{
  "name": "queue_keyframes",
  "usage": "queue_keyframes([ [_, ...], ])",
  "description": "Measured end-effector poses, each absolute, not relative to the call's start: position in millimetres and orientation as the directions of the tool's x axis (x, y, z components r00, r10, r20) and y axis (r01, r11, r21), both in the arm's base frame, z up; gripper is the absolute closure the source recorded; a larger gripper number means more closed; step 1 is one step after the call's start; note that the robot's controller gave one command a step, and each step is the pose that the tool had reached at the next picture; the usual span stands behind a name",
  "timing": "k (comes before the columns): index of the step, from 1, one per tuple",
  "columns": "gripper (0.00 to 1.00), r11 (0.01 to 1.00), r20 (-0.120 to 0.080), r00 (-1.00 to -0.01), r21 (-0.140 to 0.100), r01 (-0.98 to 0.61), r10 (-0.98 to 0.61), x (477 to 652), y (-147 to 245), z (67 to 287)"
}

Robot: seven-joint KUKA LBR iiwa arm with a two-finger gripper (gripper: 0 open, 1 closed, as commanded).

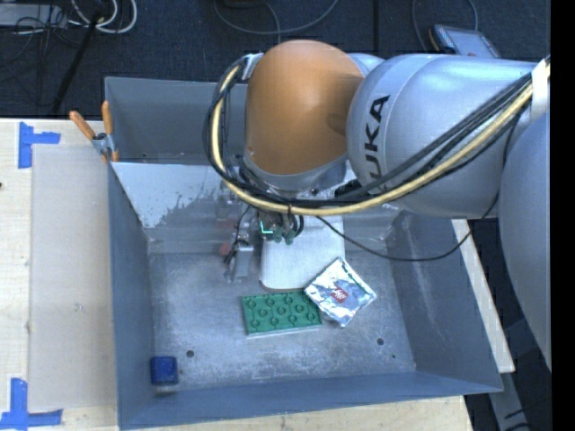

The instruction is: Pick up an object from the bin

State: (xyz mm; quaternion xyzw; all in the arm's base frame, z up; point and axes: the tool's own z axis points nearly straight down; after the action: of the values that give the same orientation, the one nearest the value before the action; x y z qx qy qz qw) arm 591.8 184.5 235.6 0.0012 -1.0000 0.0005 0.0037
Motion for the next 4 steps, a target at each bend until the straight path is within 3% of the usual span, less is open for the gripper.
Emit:
queue_keyframes([
  [1, 0.00, 0.987, 0.008, -0.987, 0.001, -0.160, -0.160, 558.0, 79.8, 65.5],
  [2, 0.00, 0.999, 0.001, -0.999, 0.000, -0.053, -0.053, 546.9, 70.8, 100.3],
  [3, 0.00, 0.995, 0.002, -0.995, -0.001, -0.097, -0.097, 545.5, 45.4, 99.3],
  [4, 0.00, 1.000, 0.004, -1.000, 0.001, -0.015, -0.015, 540.0, 44.2, 68.7],
])
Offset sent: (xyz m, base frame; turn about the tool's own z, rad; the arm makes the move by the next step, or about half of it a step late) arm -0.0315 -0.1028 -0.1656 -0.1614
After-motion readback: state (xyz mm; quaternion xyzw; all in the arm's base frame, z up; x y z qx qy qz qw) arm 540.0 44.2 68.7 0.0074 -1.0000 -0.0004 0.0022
